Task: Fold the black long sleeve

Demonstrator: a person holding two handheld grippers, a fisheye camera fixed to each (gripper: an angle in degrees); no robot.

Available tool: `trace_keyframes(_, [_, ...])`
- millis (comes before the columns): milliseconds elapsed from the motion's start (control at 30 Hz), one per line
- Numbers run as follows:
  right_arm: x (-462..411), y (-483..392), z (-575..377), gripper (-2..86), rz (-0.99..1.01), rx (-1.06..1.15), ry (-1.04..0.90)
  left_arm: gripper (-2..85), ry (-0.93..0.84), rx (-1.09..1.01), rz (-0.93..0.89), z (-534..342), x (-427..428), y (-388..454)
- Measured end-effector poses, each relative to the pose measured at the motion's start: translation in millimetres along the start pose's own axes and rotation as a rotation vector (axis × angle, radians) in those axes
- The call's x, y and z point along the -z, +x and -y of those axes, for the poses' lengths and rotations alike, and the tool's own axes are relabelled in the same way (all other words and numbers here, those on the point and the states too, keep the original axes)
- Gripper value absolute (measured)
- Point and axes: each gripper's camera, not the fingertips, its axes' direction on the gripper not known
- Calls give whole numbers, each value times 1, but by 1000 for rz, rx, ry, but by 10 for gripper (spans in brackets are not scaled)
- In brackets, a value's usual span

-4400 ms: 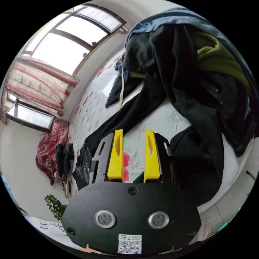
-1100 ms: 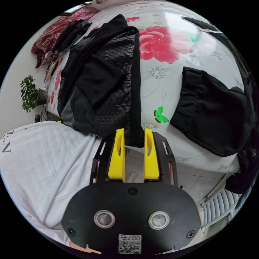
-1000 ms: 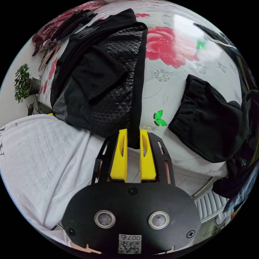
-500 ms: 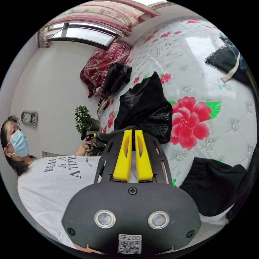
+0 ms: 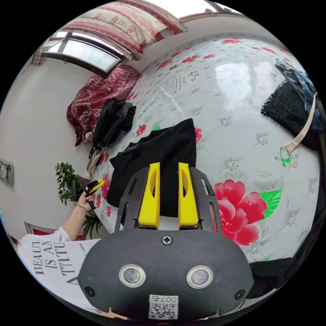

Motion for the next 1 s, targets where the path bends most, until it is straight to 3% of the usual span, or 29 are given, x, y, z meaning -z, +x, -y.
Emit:
trace_keyframes(200, [-15,26,-42,34,-209,5,-29,108,-95,-115,102,-11,-37,-1])
trace_keyframes(267, [-38,34,-41,22,-247,17,-143,16,-139,-166,224,-8,-58,9])
trace_keyframes(333, [-48,42,-39,12,-233,-1,-243,3,-183,-224,247,-4,-68,15])
trace_keyframes(400, [-26,44,-36,7,-251,23,-159,-1,-190,-242,263,3,-61,16])
trace_keyframes(600, [-12,71,-46,24,-161,-52,-158,50,-158,-237,138,3,-46,1])
trace_keyframes(733, [23,90,-75,60,-57,-190,13,117,-116,-207,113,-16,-33,5])
trace_keyframes(867, [28,116,-109,74,109,-351,53,108,-140,-154,69,-57,-36,1])
trace_keyframes(1000, [-19,119,-111,53,245,-412,-34,60,-209,-128,122,-75,-73,12])
